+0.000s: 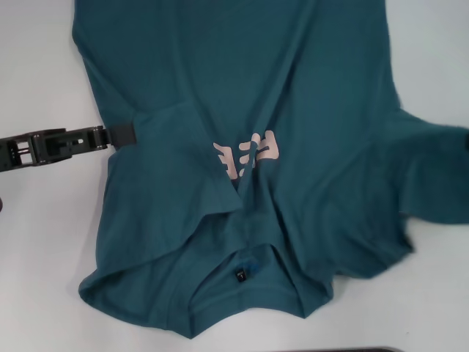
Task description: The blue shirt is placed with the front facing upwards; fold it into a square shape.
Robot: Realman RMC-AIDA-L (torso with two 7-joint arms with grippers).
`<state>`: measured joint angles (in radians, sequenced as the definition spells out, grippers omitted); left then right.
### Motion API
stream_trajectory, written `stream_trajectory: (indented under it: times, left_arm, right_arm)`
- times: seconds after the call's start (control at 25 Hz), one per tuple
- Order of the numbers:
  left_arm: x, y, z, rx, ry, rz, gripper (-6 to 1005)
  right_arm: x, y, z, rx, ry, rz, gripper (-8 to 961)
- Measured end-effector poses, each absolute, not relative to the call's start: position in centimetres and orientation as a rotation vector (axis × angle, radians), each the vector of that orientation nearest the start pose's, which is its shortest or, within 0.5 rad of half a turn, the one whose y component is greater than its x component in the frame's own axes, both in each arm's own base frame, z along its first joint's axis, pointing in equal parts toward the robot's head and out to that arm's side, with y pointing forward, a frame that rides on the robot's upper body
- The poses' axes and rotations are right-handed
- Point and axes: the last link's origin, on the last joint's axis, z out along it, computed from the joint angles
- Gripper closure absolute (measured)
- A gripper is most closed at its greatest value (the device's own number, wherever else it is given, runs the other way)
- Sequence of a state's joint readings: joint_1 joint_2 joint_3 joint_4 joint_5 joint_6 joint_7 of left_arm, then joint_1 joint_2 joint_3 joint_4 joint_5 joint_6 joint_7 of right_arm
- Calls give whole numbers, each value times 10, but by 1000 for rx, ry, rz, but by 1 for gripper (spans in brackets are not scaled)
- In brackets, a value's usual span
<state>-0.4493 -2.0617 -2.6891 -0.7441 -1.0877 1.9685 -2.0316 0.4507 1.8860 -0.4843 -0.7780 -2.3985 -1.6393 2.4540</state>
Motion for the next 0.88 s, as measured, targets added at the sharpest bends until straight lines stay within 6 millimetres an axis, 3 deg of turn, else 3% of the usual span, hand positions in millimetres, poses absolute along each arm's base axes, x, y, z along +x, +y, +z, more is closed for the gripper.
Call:
stream_trajectory:
  times: [0.32, 0.88]
  left_arm:
    - [-271, 276, 49, -2606, -1556, -1071, 161]
    - [-276, 278, 60, -2554, -1568, -1090, 161]
  right_arm:
    - [345, 316, 127, -1983, 1954, 433, 947]
    - [303, 328, 113, -2220, 1962, 421, 945]
